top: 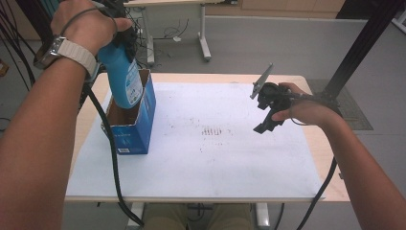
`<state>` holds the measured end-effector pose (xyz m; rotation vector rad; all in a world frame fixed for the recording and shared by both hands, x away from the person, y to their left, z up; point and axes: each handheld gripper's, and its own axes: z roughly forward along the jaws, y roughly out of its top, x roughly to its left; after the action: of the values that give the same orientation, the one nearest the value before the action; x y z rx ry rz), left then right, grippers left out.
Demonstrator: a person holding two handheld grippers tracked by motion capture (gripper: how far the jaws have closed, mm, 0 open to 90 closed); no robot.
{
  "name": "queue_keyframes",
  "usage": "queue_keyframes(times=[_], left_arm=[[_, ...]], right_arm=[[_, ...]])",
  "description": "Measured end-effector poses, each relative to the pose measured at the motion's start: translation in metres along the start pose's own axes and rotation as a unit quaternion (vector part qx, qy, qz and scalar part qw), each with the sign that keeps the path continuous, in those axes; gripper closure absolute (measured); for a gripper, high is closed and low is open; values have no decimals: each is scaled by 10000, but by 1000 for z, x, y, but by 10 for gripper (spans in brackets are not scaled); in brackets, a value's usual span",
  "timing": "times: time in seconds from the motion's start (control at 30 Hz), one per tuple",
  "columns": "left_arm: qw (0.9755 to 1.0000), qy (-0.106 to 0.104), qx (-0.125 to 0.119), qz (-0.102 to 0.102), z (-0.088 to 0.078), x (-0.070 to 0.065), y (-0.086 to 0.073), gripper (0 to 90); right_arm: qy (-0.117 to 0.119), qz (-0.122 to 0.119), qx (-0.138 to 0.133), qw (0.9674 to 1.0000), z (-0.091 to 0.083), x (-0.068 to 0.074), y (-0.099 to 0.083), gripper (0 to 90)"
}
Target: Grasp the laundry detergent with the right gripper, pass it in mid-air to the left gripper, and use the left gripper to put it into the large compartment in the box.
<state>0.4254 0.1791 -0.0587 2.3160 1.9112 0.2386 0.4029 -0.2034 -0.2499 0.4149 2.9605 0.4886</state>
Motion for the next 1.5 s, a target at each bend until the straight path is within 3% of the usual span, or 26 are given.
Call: queue_keyframes(times=[0.73, 1.07, 1.5], left_arm=[[9993, 58, 1, -378, 13, 27, 2, 380], [9992, 82, -34, -395, 18, 30, 6, 380], [9991, 93, -13, -414, 41, 35, 7, 380]], right_arm=[[67, 35, 33, 10000, 8, -5, 2, 106], [56, 72, 50, 9999, 9, -7, 2, 105], [83, 168, 61, 9998, 13, -7, -4, 105]])
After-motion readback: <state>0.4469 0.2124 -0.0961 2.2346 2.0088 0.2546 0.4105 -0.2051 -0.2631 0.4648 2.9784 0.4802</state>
